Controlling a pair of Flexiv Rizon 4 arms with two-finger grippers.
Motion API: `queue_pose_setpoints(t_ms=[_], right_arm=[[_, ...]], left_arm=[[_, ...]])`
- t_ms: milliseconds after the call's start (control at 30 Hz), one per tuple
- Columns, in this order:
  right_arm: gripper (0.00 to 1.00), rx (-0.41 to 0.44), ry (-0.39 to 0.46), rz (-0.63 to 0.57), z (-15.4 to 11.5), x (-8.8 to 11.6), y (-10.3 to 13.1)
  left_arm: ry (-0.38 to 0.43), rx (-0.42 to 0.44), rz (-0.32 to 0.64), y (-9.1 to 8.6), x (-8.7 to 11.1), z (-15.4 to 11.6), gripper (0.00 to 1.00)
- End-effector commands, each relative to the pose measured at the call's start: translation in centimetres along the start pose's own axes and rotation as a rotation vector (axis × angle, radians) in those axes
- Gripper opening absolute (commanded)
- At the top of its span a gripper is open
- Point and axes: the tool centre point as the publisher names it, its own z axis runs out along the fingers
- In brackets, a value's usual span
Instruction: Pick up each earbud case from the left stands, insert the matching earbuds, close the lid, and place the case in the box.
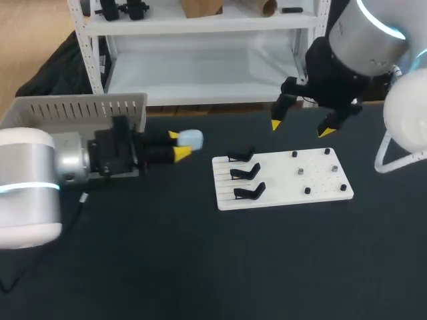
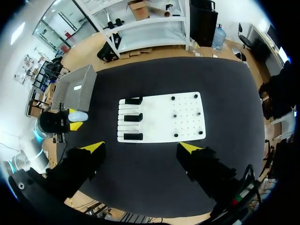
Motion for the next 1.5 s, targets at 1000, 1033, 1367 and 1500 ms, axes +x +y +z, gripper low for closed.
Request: queue_pose_setpoints(t_ms=[1000, 1033, 1367, 1500], right_arm=[[1.0, 0.002, -0.044, 0.002, -0.1, 0.4, -0.1], [1.0, 0.002, -0.044, 0.002, -0.1, 0.4, -0.1], [1.0, 0.002, -0.044, 0.002, -0.1, 0.4, -0.1], [1.0, 0.002, -0.044, 0.002, -0.1, 0.4, -0.1]], left_arm=[[0.178, -0.505, -0.14, 16.1, 1.1, -13.6, 0.0], [0.179, -0.503, -0.14, 16.6, 1.4, -13.7, 0.0], [0.191, -0.494, -0.155, 19.0, 3.2, -15.2, 0.0], [0.235, -0.471, -0.127, 19.1, 3.1, -15.0, 0.0]])
